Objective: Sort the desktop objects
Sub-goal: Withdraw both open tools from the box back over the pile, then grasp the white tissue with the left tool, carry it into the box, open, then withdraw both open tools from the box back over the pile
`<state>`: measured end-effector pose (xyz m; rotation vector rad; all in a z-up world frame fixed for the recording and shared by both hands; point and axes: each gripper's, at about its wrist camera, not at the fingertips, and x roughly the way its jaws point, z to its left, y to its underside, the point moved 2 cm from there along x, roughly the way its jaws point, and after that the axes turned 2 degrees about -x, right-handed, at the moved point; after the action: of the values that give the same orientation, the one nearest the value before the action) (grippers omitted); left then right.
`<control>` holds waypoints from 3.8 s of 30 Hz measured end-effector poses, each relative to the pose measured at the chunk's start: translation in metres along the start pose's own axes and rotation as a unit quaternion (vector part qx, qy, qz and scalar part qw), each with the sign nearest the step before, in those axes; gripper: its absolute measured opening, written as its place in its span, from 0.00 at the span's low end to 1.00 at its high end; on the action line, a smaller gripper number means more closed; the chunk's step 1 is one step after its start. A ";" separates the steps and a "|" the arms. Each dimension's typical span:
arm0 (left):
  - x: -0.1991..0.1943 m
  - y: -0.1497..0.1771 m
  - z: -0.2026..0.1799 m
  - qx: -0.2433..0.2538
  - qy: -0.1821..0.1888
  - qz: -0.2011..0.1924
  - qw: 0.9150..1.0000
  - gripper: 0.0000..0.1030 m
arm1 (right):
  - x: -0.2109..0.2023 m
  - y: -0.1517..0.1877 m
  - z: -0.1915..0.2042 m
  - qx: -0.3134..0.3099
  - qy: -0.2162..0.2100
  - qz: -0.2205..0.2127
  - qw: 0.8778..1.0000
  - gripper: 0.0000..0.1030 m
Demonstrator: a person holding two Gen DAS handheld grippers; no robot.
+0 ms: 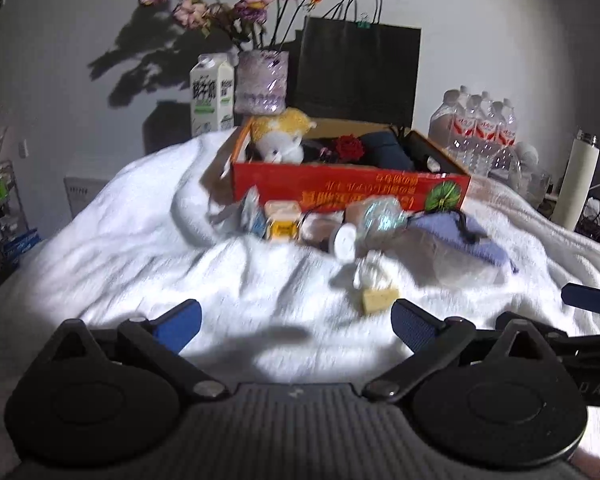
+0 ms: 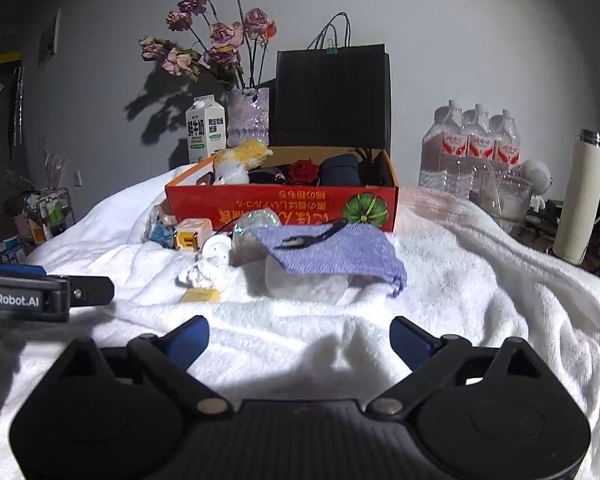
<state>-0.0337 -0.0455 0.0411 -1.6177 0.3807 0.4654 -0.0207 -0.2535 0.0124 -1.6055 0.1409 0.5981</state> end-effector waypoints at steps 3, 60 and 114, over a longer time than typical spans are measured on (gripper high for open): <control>0.016 -0.014 -0.009 0.010 0.016 0.002 1.000 0.94 | 0.007 -0.014 -0.003 -0.009 0.006 -0.013 1.000 0.93; 0.152 -0.202 0.008 0.025 0.076 0.065 0.995 0.19 | 0.068 -0.249 -0.007 -0.007 -0.101 -0.082 0.991 0.01; -0.006 -0.039 0.019 0.021 0.012 0.009 1.000 1.00 | 0.020 -0.050 0.011 0.037 0.005 0.043 0.998 0.91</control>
<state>-0.0206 -0.0230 0.0761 -1.5810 0.4194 0.4492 0.0143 -0.2306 0.0474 -1.5364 0.2382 0.6443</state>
